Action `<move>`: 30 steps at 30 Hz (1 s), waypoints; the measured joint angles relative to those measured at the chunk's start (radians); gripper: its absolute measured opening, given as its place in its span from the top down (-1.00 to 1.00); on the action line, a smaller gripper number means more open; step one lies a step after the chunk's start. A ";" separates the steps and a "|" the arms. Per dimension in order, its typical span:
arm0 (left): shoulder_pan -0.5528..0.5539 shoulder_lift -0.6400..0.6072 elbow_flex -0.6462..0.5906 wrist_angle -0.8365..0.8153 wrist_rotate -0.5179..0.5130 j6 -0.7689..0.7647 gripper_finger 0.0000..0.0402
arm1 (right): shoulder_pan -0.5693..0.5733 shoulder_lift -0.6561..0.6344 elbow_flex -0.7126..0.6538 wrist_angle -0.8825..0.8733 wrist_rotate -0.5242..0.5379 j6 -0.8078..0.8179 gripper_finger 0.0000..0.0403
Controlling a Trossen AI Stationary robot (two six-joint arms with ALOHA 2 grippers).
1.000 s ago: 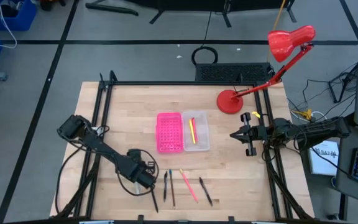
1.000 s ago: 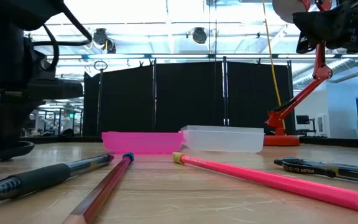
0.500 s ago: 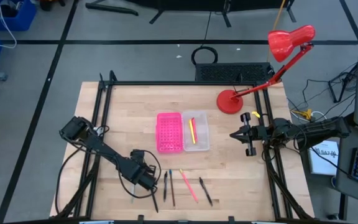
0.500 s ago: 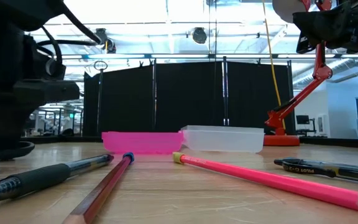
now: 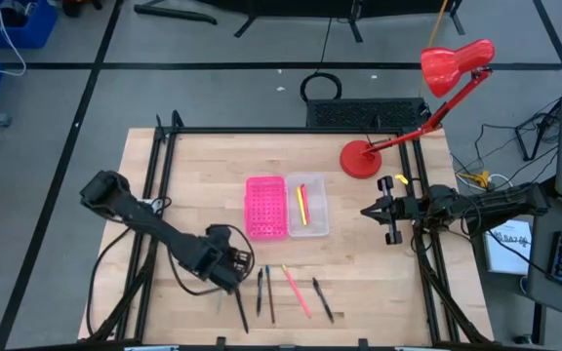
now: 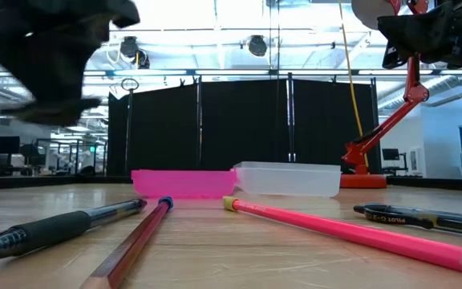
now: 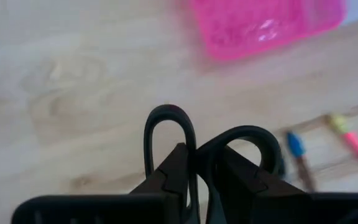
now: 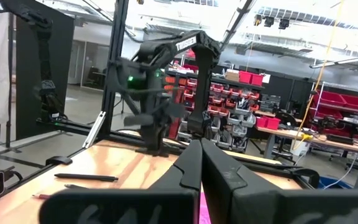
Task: Pick & place school supplies into a supply box
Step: Put the scissors into the supply box
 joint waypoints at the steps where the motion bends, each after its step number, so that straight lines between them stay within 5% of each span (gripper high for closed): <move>1: 0.010 -0.014 0.009 0.004 -0.012 0.010 0.68 | 0.000 0.000 0.000 0.000 0.000 -0.006 1.00; 9: 0.157 -0.049 0.093 0.130 -0.096 0.240 0.68 | 0.000 0.000 0.000 0.000 0.000 -0.023 1.00; 18: 0.464 -0.001 0.158 0.735 0.061 0.800 0.68 | 0.000 0.000 0.000 -0.007 0.000 -0.023 1.00; 23: 0.612 0.104 0.226 0.819 0.219 0.881 0.68 | 0.000 0.000 0.000 -0.007 0.000 -0.023 1.00; 30: 0.712 0.331 0.393 0.816 0.276 0.885 0.68 | 0.000 0.000 0.000 -0.015 0.000 -0.023 1.00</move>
